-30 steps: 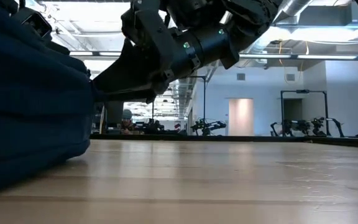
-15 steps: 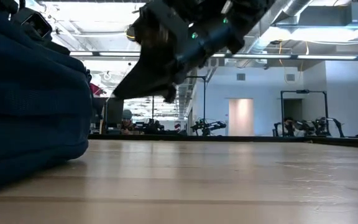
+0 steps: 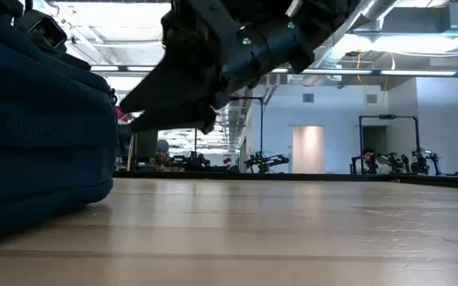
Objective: Unpack backpack
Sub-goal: Open the backpack
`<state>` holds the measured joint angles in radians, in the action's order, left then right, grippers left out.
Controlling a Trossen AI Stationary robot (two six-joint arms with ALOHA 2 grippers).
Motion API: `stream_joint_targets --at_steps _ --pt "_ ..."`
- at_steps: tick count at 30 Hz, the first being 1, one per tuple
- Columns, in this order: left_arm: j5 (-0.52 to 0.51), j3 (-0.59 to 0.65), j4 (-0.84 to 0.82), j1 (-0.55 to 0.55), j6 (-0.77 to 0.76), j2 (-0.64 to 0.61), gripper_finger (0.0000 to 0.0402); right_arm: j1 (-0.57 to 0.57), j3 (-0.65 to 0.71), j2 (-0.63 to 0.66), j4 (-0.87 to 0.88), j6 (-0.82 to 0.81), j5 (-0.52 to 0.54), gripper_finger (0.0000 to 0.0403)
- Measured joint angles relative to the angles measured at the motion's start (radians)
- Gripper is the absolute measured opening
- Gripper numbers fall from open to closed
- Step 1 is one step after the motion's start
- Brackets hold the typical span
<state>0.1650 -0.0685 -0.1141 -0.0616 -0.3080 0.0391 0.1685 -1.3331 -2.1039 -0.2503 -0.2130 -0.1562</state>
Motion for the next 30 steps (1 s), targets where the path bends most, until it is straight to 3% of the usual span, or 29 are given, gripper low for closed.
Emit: stream_joint_targets --at_steps 11,14,20,25,30 --pt "-0.002 0.000 0.000 0.000 -0.001 0.000 0.0003 0.001 0.000 -0.063 -0.150 -0.022 -0.027 0.0167" --pt "-0.007 0.000 0.000 0.000 -0.002 0.000 0.0003 -0.003 -0.001 -0.063 -0.160 -0.006 -0.030 0.0135" --pt "-0.015 0.000 0.000 0.000 -0.007 0.000 0.0003 -0.011 -0.001 -0.063 -0.150 0.055 -0.034 0.0014" --pt "-0.009 0.000 0.001 0.000 -0.010 0.036 0.0003 -0.036 -0.001 -0.035 -0.076 0.061 -0.041 0.0001" --pt "-0.005 -0.007 0.050 0.000 -0.026 0.182 0.0003 -0.063 -0.001 0.040 0.074 0.087 -0.048 0.0000"
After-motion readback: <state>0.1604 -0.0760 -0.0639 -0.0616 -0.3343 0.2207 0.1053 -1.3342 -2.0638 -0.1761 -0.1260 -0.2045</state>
